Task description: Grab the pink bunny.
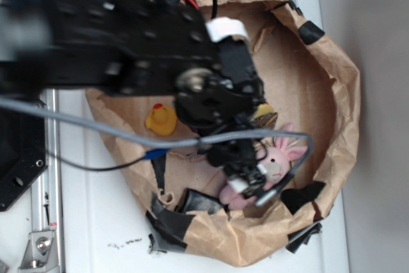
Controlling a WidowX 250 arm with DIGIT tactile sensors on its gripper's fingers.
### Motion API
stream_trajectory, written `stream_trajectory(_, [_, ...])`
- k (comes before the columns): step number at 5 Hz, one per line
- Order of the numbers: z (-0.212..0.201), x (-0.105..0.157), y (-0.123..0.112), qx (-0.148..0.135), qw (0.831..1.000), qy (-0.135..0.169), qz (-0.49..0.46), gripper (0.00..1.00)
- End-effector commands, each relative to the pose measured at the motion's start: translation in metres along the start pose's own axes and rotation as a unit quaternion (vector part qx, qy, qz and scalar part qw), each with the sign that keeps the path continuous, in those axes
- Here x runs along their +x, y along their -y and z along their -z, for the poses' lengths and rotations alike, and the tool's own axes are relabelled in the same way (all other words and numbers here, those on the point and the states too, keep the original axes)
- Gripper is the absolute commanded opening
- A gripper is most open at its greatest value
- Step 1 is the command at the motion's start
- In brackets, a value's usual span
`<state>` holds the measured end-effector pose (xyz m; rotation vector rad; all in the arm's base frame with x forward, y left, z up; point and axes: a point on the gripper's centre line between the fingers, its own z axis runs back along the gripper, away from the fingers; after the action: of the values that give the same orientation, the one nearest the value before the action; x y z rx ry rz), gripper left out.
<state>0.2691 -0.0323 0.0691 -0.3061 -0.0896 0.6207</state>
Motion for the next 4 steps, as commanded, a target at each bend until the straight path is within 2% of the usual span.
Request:
stream_trajectory(1, [0.050, -0.005, 0.036, -0.038, 0.996, -0.056, -0.051, 1.00])
stream_trajectory(2, [0.056, -0.013, 0.052, -0.019, 0.997, -0.070, -0.033, 1.00])
stream_trajectory(3, [0.061, -0.009, 0.049, 0.030, 0.997, -0.066, -0.018, 0.00])
stream_trajectory(4, [0.055, 0.004, 0.046, 0.067, 0.995, -0.072, 0.011, 0.00])
